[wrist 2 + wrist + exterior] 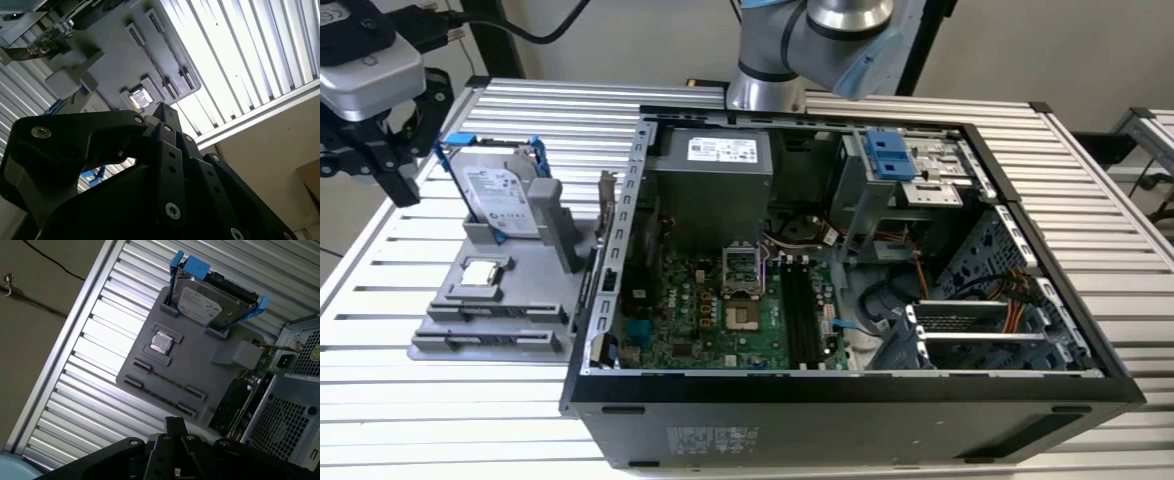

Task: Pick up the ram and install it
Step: 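Pick up the ram and move it above insertion slot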

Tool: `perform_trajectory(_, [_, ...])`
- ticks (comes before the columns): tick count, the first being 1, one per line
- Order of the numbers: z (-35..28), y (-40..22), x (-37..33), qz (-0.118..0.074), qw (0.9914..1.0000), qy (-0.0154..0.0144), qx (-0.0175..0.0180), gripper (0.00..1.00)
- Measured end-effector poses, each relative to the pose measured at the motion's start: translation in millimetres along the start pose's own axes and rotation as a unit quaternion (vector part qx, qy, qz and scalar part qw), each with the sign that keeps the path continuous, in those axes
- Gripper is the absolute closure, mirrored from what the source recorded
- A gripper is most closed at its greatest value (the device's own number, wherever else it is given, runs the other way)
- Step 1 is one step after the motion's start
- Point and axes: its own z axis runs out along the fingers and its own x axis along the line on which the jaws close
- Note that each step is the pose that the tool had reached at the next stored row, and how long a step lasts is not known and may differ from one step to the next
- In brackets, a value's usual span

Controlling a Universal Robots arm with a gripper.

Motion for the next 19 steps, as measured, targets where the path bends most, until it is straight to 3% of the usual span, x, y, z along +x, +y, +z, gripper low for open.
perform_trajectory(9, [-0.1, 0.2, -0.1, -0.037, 0.99930, 0.0018, -0.0003, 1.00])
perform_trajectory(19, [-0.9, 0.3, -0.1, -0.075, 0.99717, 0.0037, -0.0005, 1.00])
